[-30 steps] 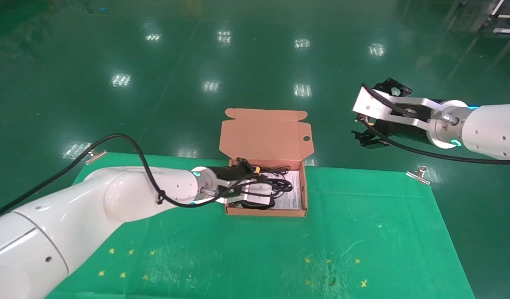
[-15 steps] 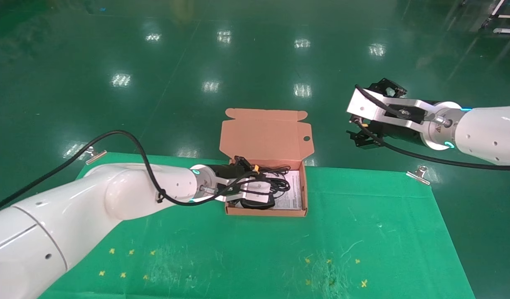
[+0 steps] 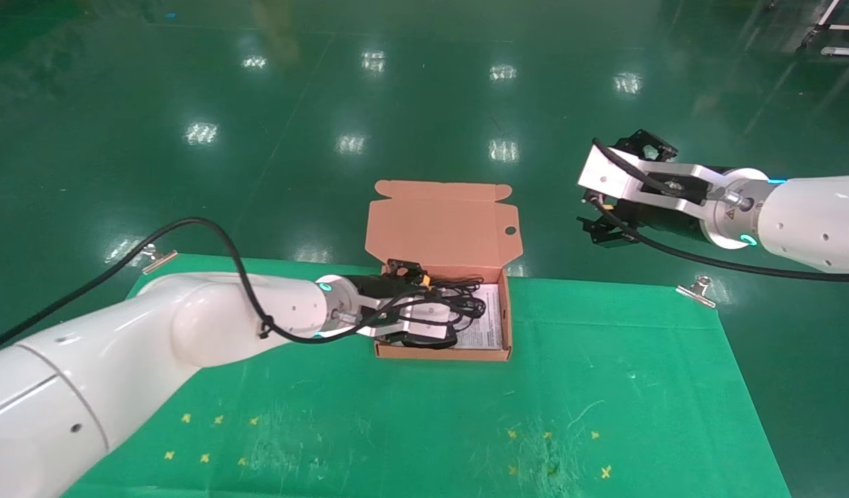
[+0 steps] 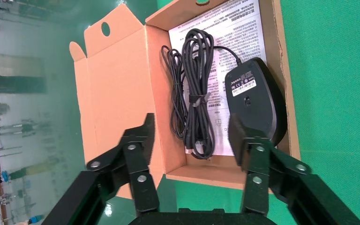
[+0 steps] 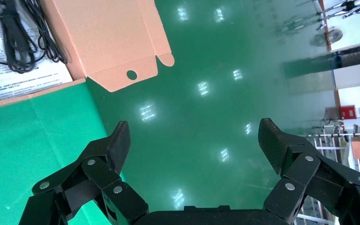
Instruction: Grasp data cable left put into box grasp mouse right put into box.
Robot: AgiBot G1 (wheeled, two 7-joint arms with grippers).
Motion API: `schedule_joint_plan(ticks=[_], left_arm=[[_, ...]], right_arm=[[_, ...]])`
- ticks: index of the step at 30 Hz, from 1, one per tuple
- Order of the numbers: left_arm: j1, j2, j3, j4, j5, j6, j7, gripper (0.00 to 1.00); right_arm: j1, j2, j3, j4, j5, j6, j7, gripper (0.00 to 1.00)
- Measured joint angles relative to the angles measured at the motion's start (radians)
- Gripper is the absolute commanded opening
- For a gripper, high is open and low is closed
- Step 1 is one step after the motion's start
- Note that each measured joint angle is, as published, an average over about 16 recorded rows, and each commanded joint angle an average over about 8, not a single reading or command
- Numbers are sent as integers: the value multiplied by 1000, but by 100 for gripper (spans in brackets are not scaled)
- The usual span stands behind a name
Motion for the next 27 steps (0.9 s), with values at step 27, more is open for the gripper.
schedule_joint_plan(ticks=[27], left_arm=[[-12, -181, -251, -92, -187, 145, -93, 100]], right_arm=[[-94, 43, 186, 26, 250, -166, -145, 100]])
